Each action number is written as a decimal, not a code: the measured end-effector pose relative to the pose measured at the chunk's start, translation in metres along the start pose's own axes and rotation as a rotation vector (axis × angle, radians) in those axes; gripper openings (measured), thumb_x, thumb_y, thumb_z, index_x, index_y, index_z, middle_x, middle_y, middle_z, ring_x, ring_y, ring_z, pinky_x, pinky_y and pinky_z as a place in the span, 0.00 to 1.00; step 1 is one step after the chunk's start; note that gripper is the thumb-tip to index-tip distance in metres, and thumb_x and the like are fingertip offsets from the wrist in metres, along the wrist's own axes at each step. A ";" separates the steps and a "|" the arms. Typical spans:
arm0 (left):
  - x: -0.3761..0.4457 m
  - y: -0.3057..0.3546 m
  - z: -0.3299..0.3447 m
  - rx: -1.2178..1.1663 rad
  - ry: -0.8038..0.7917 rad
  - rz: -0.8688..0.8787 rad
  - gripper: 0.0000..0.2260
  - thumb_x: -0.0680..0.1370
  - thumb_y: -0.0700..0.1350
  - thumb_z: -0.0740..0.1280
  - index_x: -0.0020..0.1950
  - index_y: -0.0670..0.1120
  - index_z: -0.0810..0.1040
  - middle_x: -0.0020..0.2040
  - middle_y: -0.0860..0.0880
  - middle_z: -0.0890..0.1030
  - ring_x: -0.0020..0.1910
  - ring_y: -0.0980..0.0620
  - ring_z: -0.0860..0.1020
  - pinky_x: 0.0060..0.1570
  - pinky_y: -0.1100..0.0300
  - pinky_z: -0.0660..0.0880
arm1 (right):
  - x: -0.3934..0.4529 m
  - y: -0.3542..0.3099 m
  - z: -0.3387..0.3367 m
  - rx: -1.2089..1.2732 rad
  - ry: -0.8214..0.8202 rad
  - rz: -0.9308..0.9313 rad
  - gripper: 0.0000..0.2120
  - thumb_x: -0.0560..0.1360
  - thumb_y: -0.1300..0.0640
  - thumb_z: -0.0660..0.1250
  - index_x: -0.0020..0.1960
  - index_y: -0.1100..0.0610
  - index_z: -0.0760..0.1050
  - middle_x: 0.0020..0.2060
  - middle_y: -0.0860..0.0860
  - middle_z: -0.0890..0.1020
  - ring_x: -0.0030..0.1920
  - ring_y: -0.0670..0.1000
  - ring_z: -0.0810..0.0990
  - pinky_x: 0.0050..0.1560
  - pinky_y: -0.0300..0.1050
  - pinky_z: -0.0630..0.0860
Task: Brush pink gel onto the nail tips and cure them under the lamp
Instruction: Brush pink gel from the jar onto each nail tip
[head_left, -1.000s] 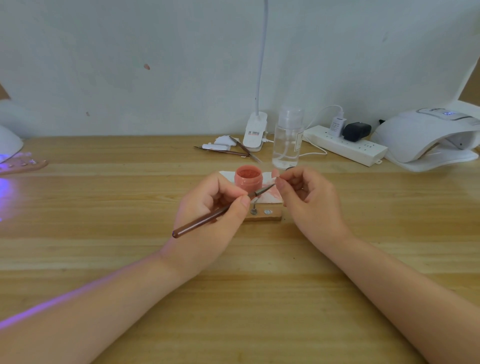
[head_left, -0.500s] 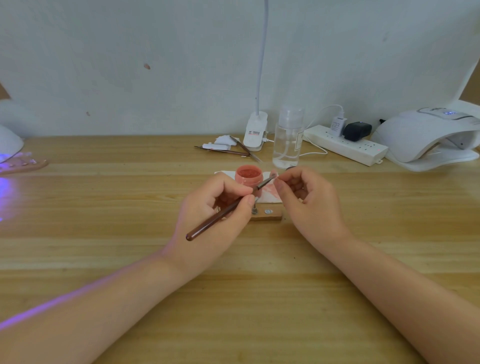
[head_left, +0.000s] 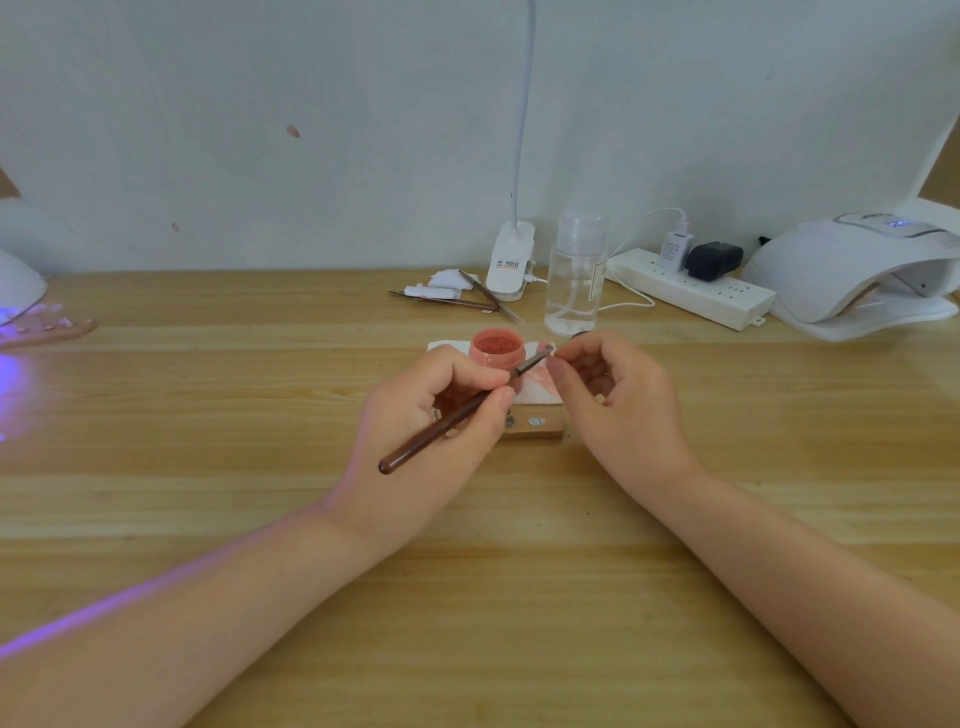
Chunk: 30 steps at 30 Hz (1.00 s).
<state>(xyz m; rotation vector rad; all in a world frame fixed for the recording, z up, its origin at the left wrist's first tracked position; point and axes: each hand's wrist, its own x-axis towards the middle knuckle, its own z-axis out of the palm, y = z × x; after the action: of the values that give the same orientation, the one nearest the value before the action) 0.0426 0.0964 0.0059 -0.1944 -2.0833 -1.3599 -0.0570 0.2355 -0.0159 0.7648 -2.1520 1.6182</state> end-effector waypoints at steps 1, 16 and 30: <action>-0.001 0.000 0.000 0.013 -0.005 0.010 0.09 0.73 0.34 0.71 0.41 0.48 0.79 0.36 0.55 0.81 0.32 0.64 0.77 0.35 0.73 0.71 | 0.000 0.000 0.000 -0.009 0.000 0.001 0.06 0.74 0.62 0.69 0.43 0.52 0.76 0.36 0.47 0.79 0.37 0.44 0.77 0.37 0.30 0.72; 0.002 -0.003 0.000 -0.058 0.044 0.034 0.09 0.75 0.37 0.70 0.41 0.50 0.76 0.35 0.62 0.81 0.34 0.66 0.77 0.34 0.73 0.72 | 0.001 0.001 -0.002 0.047 -0.009 0.011 0.06 0.75 0.60 0.69 0.44 0.50 0.75 0.37 0.46 0.80 0.38 0.42 0.78 0.39 0.31 0.73; 0.009 -0.008 -0.009 -0.127 0.144 0.015 0.05 0.72 0.41 0.66 0.37 0.44 0.74 0.31 0.47 0.77 0.29 0.57 0.73 0.31 0.67 0.71 | 0.001 -0.004 -0.005 0.164 0.064 0.013 0.11 0.76 0.62 0.67 0.45 0.45 0.75 0.37 0.44 0.80 0.34 0.39 0.78 0.37 0.31 0.73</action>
<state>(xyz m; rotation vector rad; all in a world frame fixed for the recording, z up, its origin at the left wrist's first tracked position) 0.0361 0.0834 0.0074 -0.1604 -1.8755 -1.4547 -0.0555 0.2391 -0.0114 0.7368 -2.0031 1.8186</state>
